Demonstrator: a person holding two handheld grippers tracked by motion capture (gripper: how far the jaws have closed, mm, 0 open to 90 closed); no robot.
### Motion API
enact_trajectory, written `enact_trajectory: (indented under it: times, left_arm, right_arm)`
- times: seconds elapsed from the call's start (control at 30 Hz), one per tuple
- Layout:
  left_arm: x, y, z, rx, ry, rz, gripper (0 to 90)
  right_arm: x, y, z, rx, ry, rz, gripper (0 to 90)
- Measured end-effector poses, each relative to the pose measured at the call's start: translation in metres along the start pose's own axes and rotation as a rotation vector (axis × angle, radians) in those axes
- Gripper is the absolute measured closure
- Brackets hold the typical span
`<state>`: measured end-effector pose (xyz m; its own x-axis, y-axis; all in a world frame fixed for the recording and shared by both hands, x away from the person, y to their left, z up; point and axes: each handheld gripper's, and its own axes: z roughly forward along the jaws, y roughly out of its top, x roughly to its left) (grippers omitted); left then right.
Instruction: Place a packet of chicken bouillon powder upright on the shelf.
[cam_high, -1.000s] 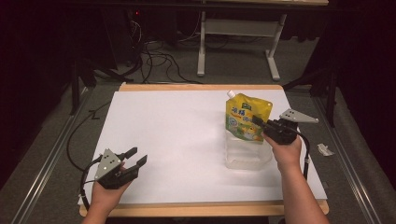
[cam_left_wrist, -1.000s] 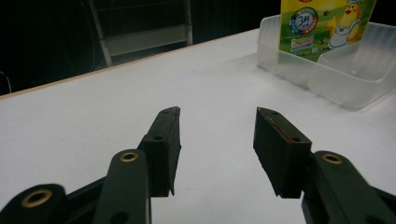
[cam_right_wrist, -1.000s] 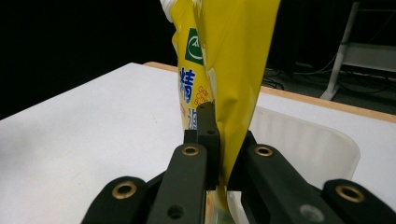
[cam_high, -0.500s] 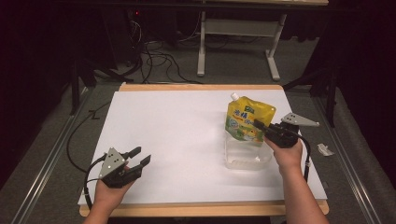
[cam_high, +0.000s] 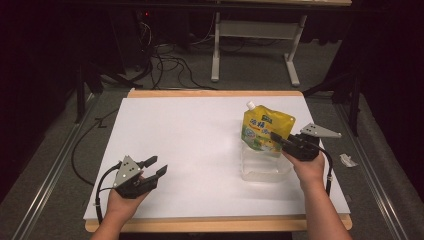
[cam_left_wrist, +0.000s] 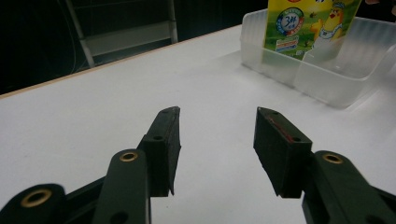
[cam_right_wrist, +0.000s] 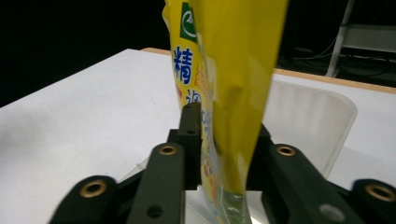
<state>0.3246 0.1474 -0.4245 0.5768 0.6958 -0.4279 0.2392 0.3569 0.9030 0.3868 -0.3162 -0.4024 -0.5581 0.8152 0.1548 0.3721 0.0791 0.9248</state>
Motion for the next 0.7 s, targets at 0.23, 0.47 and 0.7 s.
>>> enact_trajectory:
  times: [0.23,0.47,0.7]
  left_arm:
    - [0.0,0.0,-0.001,0.002,-0.001,0.007,51.4]
    - [0.001,0.0,-0.001,0.007,-0.001,0.005,51.2]
    - [-0.001,0.0,0.0,0.011,-0.005,-0.002,51.0]
  right_arm:
    - [0.0,0.001,-0.001,-0.002,-0.012,0.021,54.1]
    - [0.002,0.006,-0.006,-0.014,-0.052,0.034,34.5]
    - [0.008,0.019,-0.021,-0.072,-0.099,0.025,21.5]
